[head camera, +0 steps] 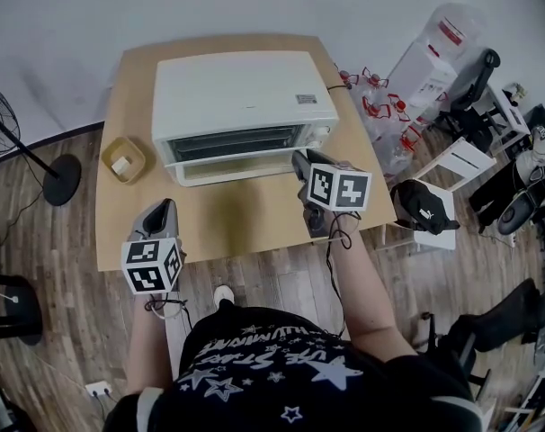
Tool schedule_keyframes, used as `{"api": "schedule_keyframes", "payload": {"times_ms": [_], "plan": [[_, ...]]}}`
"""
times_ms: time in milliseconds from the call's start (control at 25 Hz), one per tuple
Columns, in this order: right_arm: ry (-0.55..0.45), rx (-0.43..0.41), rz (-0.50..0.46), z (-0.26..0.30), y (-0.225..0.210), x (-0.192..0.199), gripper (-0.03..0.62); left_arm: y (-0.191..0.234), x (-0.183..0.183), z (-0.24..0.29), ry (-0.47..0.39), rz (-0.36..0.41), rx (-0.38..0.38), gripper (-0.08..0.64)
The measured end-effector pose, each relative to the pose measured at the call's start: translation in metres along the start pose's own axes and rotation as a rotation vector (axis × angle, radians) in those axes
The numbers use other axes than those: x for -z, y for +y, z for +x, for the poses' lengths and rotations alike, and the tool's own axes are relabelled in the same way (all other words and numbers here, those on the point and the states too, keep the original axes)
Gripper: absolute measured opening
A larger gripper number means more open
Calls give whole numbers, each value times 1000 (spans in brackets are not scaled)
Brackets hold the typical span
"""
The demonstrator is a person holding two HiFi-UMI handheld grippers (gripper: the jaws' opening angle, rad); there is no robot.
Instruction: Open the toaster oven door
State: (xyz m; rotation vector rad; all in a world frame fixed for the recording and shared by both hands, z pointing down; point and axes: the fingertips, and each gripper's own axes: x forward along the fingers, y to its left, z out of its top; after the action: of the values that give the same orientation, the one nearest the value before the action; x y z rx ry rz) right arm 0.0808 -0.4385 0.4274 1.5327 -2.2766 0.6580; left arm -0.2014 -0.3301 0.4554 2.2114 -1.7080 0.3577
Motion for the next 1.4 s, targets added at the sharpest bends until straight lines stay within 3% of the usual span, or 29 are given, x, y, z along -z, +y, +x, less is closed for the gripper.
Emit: {"api": "schedule_keyframes", "payload": {"times_ms": [400, 1400], "plan": [[36, -6, -58, -19, 2, 33, 91, -14, 23, -25, 17, -4, -28, 22], [95, -15, -78, -46, -3, 133, 74, -34, 70, -59, 69, -21, -67, 22]]}}
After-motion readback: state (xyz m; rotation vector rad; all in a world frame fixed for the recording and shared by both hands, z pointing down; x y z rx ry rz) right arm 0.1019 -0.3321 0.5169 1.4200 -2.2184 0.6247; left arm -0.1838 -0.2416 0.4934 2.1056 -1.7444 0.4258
